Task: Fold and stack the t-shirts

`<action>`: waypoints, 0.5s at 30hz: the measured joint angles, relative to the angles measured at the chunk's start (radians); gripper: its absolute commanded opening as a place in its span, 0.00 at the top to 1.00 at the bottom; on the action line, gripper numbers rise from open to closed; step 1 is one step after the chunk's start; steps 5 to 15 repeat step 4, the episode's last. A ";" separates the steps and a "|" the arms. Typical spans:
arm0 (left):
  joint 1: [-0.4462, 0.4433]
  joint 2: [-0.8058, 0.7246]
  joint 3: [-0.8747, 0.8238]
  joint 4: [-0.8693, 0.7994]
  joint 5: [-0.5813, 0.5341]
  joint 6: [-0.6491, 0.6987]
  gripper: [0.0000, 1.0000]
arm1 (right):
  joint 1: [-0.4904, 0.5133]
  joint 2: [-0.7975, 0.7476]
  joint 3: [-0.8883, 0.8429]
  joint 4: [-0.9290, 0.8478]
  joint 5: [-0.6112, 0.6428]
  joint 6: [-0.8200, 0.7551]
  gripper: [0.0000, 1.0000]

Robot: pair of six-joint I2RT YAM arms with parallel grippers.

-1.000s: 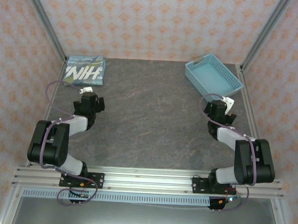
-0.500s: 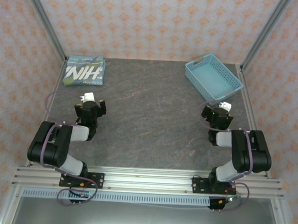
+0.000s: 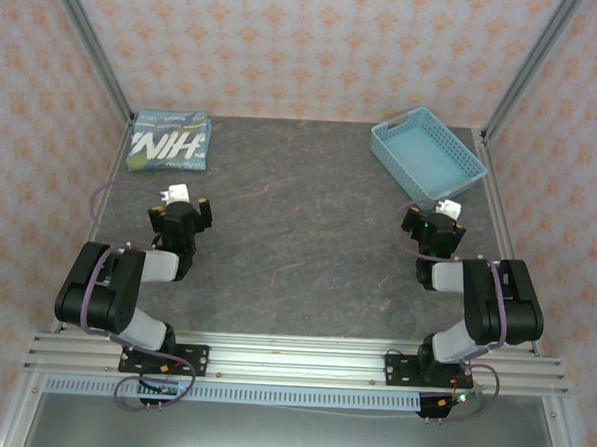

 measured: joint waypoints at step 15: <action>0.000 0.000 0.000 0.000 -0.001 0.000 0.00 | 0.000 0.000 0.003 0.001 0.000 -0.006 0.01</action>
